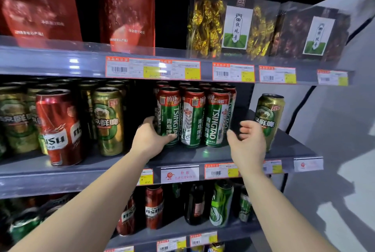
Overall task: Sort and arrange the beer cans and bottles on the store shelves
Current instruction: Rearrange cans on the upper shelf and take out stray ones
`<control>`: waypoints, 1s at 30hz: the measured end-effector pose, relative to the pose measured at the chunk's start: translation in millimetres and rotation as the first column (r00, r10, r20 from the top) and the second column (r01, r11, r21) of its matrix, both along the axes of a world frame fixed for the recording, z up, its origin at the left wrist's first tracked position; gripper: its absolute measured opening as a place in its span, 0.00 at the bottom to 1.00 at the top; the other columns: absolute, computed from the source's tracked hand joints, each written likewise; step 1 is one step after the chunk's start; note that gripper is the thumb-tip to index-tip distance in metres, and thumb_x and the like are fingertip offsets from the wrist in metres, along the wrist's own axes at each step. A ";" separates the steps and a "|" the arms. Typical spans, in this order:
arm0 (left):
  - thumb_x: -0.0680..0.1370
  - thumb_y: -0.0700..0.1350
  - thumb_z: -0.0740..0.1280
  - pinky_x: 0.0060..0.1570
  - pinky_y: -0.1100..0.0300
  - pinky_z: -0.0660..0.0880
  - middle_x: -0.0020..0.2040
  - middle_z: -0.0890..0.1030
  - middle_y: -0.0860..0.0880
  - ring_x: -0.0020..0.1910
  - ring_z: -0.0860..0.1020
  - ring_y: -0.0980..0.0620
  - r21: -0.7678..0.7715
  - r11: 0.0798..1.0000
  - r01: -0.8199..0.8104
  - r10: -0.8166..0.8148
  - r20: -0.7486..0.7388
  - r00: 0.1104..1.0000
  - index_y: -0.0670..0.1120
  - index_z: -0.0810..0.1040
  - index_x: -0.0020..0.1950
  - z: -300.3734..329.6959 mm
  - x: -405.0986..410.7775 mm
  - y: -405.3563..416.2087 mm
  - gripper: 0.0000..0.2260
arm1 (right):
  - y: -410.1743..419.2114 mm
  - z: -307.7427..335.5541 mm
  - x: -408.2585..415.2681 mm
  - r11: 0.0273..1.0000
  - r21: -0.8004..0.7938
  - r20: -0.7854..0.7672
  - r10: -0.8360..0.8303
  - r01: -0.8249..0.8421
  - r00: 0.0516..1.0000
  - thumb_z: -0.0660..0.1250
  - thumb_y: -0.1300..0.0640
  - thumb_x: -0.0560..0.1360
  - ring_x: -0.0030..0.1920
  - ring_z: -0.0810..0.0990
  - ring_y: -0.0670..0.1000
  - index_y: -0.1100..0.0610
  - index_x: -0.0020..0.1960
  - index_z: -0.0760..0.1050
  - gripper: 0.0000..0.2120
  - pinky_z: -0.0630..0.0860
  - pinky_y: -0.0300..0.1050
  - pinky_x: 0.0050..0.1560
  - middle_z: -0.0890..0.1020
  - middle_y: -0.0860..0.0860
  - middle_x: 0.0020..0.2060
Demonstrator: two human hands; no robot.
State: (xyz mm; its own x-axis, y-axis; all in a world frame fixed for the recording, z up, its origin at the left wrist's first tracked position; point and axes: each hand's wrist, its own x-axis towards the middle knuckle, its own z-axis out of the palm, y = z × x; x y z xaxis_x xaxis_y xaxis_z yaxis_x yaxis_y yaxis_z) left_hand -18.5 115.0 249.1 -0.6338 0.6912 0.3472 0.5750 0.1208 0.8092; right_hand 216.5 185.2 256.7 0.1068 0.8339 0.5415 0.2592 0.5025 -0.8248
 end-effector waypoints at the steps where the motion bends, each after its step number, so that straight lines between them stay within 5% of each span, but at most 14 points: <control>1: 0.64 0.54 0.80 0.53 0.56 0.74 0.60 0.78 0.45 0.57 0.76 0.47 0.012 0.999 -0.031 0.032 -0.017 0.999 0.43 0.65 0.73 0.2 1.1 -1.8 0.42 | 5.2 0.0 7.5 0.995 0.017 -0.028 -0.093 0.094 0.995 0.74 0.54 0.69 0.49 0.76 0.48 0.50 0.56 0.70 0.19 0.73 0.44 0.50 0.75 0.48 0.51; 4: 0.64 0.54 0.80 0.53 0.55 0.73 0.63 0.74 0.43 0.56 0.75 0.46 0.081 0.989 -0.127 0.132 -0.057 0.990 0.46 0.66 0.71 2.2 5.3 -6.3 0.41 | 23.9 0.2 34.9 0.936 0.003 -0.041 -0.353 0.353 0.935 0.76 0.54 0.67 0.62 0.71 0.57 0.57 0.67 0.68 0.32 0.69 0.51 0.59 0.73 0.57 0.61; 8: 0.65 0.53 0.80 0.54 0.50 0.76 0.58 0.75 0.43 0.55 0.76 0.47 0.173 0.974 -0.148 0.166 -0.100 0.981 0.44 0.70 0.67 7.0 19.4 -6.4 0.36 | 49.9 -4.4 58.8 0.927 -0.197 0.151 -0.293 0.319 0.944 0.76 0.47 0.67 0.69 0.68 0.61 0.57 0.75 0.57 0.45 0.66 0.59 0.66 0.70 0.58 0.69; 13: 0.66 0.52 0.79 0.50 0.53 0.76 0.57 0.76 0.46 0.50 0.77 0.50 0.178 0.977 -0.120 0.124 -0.011 0.992 0.44 0.70 0.67 3.3 30.9 -8.8 0.34 | 64.7 -8.8 64.2 0.941 -0.232 0.330 -0.164 0.248 0.930 0.74 0.40 0.66 0.54 0.78 0.59 0.52 0.58 0.70 0.27 0.73 0.54 0.55 0.81 0.53 0.54; 19: 0.68 0.56 0.78 0.51 0.58 0.76 0.55 0.78 0.54 0.52 0.76 0.56 0.218 0.976 -0.020 0.022 -0.005 1.000 0.48 0.73 0.65 6.0 44.7 -32.5 0.30 | 18.0 -9.0 48.5 0.995 -0.099 0.022 0.023 -0.021 0.999 0.75 0.43 0.64 0.44 0.77 0.46 0.43 0.52 0.70 0.21 0.69 0.42 0.41 0.77 0.35 0.41; 23: 0.64 0.61 0.77 0.54 0.59 0.76 0.56 0.79 0.56 0.54 0.78 0.59 0.235 0.937 0.258 -0.293 0.131 0.947 0.55 0.72 0.64 15.8 51.3 -60.1 0.32 | -44.1 -4.1 7.2 0.962 -0.004 0.128 0.272 -0.274 0.954 0.72 0.37 0.61 0.43 0.76 0.30 0.30 0.48 0.70 0.18 0.67 0.31 0.36 0.78 0.27 0.40; 25: 0.62 0.63 0.76 0.55 0.59 0.76 0.57 0.79 0.55 0.56 0.79 0.57 0.229 0.904 0.361 -0.403 0.172 0.899 0.53 0.73 0.66 20.7 46.1 -77.2 0.35 | -71.4 -8.6 -22.5 0.913 -0.032 0.188 0.406 -0.407 0.894 0.71 0.35 0.59 0.44 0.77 0.33 0.30 0.51 0.70 0.21 0.72 0.34 0.37 0.80 0.31 0.43; 30: 0.60 0.61 0.78 0.47 0.62 0.79 0.48 0.84 0.59 0.49 0.82 0.60 0.138 0.939 0.316 -0.326 0.057 0.944 0.59 0.76 0.55 22.7 2.2 -132.1 0.26 | -126.5 -14.2 -99.9 0.797 -0.062 0.210 0.599 -0.601 0.773 0.72 0.37 0.60 0.46 0.80 0.37 0.32 0.58 0.70 0.27 0.77 0.36 0.40 0.81 0.33 0.48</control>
State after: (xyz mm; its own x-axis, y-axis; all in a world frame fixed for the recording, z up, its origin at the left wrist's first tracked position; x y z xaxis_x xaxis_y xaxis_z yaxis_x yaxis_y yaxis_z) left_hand -16.3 -17.1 271.8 -0.4143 0.8163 0.4025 0.5006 -0.1649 0.8498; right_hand 116.6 58.8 242.5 -0.5295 0.6861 0.4989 0.0668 0.6200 -0.7818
